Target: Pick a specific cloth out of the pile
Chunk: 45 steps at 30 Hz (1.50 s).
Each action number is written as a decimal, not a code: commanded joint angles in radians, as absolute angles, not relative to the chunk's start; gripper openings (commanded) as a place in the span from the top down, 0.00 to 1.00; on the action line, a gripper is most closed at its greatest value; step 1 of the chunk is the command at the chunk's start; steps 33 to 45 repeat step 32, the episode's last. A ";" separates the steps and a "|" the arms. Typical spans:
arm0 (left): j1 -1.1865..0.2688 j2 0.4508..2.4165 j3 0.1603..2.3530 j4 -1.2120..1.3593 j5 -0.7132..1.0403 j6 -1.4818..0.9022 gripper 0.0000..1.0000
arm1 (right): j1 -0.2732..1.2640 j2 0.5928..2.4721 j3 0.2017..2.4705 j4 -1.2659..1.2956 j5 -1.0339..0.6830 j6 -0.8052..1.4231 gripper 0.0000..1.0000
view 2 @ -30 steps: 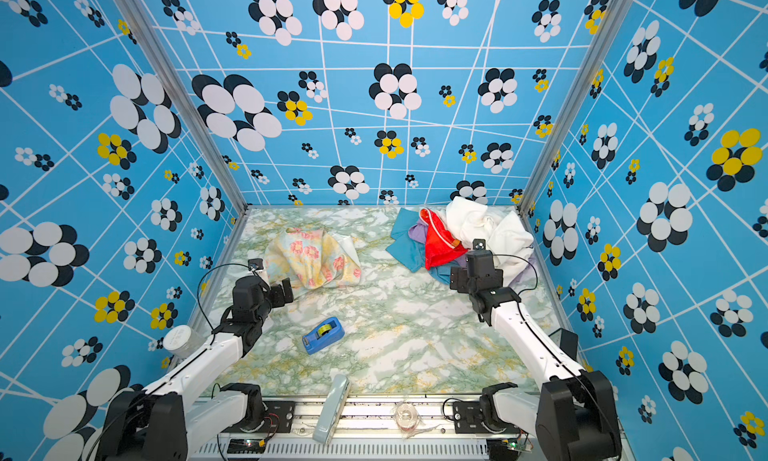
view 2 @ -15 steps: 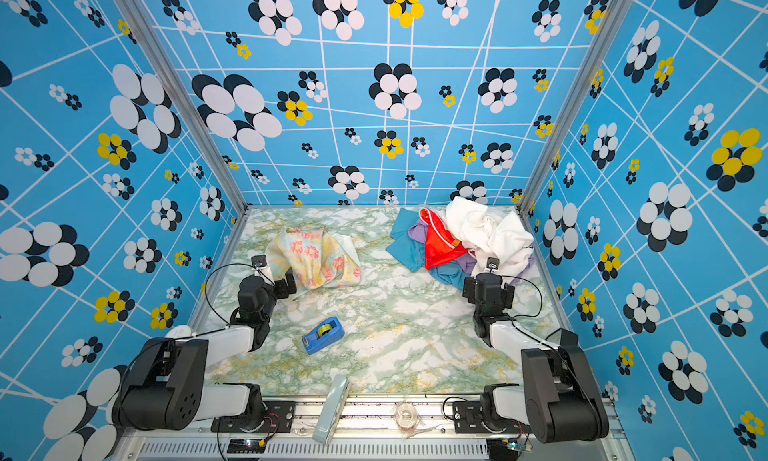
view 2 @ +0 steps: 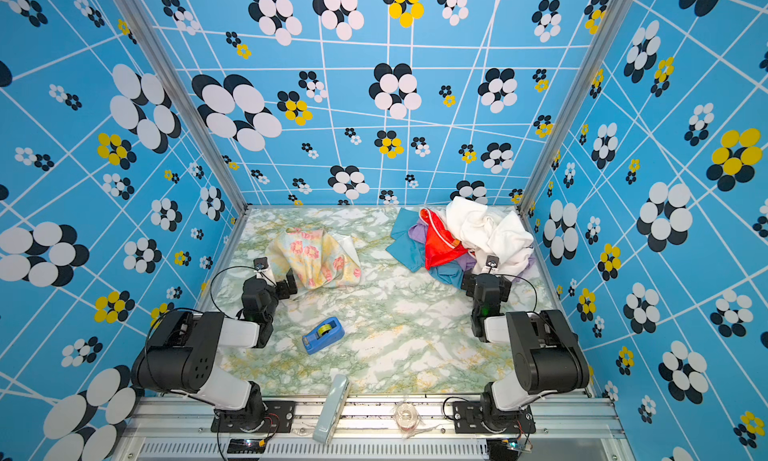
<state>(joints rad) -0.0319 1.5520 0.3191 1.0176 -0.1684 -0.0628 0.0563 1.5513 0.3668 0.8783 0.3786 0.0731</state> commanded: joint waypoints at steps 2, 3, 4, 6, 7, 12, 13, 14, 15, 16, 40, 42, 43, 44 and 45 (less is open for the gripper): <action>-0.026 1.546 0.352 0.972 -0.157 -0.048 0.01 | 0.051 1.551 0.369 0.946 0.341 0.060 0.01; -0.029 1.545 0.356 0.963 -0.163 -0.046 0.01 | 0.051 1.555 0.364 0.960 0.341 0.058 0.01; -0.034 1.546 0.357 0.961 -0.173 -0.042 0.01 | 0.051 1.553 0.365 0.954 0.341 0.058 0.01; -0.043 1.549 0.361 0.963 -0.187 -0.038 0.01 | 0.050 1.546 0.368 0.937 0.340 0.058 0.01; -0.042 1.549 0.360 0.962 -0.187 -0.038 0.01 | 0.050 1.548 0.368 0.935 0.340 0.060 0.01; -0.043 1.549 0.360 0.962 -0.189 -0.038 0.01 | 0.050 1.548 0.369 0.936 0.341 0.057 0.01; -0.043 1.549 0.359 0.964 -0.185 -0.038 0.01 | 0.051 1.548 0.369 0.936 0.341 0.058 0.01; -0.045 1.548 0.360 0.961 -0.185 -0.035 0.01 | 0.051 1.547 0.368 0.935 0.339 0.056 0.01; -0.045 1.548 0.360 0.960 -0.186 -0.035 0.01 | 0.051 1.546 0.369 0.935 0.339 0.056 0.01; -0.045 1.548 0.360 0.962 -0.184 -0.035 0.01 | 0.050 1.547 0.368 0.934 0.340 0.056 0.01; -0.044 1.549 0.360 0.960 -0.186 -0.034 0.01 | 0.051 1.546 0.370 0.932 0.340 0.057 0.01; -0.044 1.549 0.360 0.960 -0.186 -0.034 0.01 | 0.051 1.546 0.370 0.932 0.340 0.057 0.01; -0.044 1.549 0.360 0.960 -0.186 -0.034 0.01 | 0.051 1.546 0.370 0.932 0.340 0.057 0.01; -0.044 1.549 0.360 0.960 -0.186 -0.034 0.01 | 0.051 1.546 0.370 0.932 0.340 0.057 0.01; -0.044 1.549 0.360 0.960 -0.186 -0.034 0.01 | 0.051 1.546 0.370 0.932 0.340 0.057 0.01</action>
